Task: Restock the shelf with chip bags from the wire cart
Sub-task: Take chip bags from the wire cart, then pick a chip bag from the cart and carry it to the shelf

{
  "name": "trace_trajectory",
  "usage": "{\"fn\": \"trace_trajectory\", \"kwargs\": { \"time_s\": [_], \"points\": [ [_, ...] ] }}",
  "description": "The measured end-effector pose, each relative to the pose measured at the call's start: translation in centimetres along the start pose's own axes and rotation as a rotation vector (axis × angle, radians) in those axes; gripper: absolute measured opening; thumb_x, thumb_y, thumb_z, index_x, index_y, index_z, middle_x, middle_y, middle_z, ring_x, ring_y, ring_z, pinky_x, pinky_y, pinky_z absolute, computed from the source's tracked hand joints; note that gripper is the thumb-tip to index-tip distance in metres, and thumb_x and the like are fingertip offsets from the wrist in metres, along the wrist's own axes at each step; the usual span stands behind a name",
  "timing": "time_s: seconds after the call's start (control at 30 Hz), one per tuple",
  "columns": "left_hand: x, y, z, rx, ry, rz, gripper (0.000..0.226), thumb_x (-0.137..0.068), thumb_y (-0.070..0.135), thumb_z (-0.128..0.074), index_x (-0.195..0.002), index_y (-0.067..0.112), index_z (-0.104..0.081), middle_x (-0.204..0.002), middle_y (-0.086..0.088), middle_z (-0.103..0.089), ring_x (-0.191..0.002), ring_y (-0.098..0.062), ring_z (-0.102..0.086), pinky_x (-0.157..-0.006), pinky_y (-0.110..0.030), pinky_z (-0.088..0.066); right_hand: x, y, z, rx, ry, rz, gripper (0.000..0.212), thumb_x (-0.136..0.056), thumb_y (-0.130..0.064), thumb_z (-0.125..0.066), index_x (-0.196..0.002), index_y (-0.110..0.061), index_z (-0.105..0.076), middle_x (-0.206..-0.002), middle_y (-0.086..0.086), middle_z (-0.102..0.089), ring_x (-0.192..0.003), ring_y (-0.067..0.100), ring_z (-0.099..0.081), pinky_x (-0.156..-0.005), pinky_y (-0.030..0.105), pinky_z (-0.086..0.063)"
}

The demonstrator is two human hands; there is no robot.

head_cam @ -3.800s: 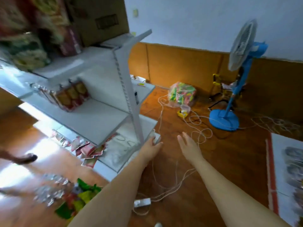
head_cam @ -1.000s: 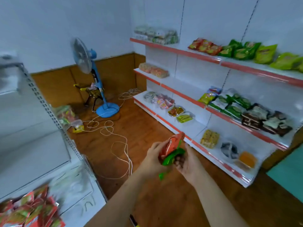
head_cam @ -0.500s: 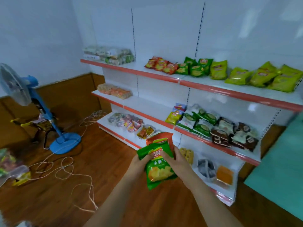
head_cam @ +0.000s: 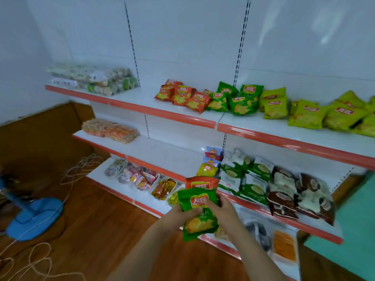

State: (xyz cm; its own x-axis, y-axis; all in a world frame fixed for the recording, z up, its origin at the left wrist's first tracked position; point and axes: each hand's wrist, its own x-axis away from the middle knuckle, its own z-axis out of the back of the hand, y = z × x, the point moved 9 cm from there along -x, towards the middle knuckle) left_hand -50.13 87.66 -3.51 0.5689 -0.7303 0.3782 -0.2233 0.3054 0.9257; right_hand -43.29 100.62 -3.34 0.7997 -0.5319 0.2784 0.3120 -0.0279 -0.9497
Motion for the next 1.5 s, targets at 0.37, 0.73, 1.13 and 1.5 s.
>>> {"fn": "trace_trajectory", "kwargs": {
  "time_s": [0.37,0.73,1.13,1.5],
  "points": [
    [-24.5,4.8,13.9,-0.226,0.163,0.048,0.041,-0.085,0.045,-0.069,-0.118,0.028,-0.051,-0.108,0.005,-0.068,-0.087,-0.01,-0.068,-0.067,-0.019,-0.056,-25.9,-2.2,-3.1,0.113,0.057,-0.062,0.057,-0.075,-0.05,-0.075,-0.122,-0.032,-0.048,-0.118,-0.005,-0.064,-0.105,0.019,-0.064,-0.092,0.043,-0.054],
    [-51.0,3.6,24.1,-0.417,0.156,-0.058,0.043,-0.088,0.036,-0.068,-0.122,0.013,-0.056,-0.116,-0.008,-0.068,-0.103,-0.027,-0.066,-0.092,-0.042,-0.054,-50.3,-0.7,-5.3,0.385,0.253,0.003,0.054,-0.081,-0.044,-0.073,-0.123,-0.015,-0.055,-0.113,0.003,-0.067,-0.103,0.021,-0.064,-0.075,0.027,-0.046],
    [-60.7,-1.7,22.1,-0.87,0.059,0.177,0.081,-0.085,0.053,-0.061,-0.14,0.0,-0.036,-0.141,-0.02,-0.046,-0.129,-0.037,-0.047,-0.106,-0.042,-0.041,-47.5,4.6,-0.9,0.458,0.726,-0.147,0.074,-0.087,-0.046,-0.057,-0.142,0.0,-0.038,-0.13,0.024,-0.055,-0.119,0.036,-0.053,-0.094,0.042,-0.045],
    [-30.7,5.9,-4.0,-1.174,-0.831,-0.558,0.056,-0.091,0.048,-0.052,-0.135,0.012,-0.05,-0.132,-0.013,-0.057,-0.123,-0.031,-0.054,-0.101,-0.038,-0.046,-7.0,3.1,4.0,0.296,1.347,-0.542,0.068,-0.092,-0.049,-0.051,-0.147,-0.015,-0.033,-0.145,0.009,-0.047,-0.133,0.03,-0.043,-0.107,0.039,-0.038]
  ]
}}
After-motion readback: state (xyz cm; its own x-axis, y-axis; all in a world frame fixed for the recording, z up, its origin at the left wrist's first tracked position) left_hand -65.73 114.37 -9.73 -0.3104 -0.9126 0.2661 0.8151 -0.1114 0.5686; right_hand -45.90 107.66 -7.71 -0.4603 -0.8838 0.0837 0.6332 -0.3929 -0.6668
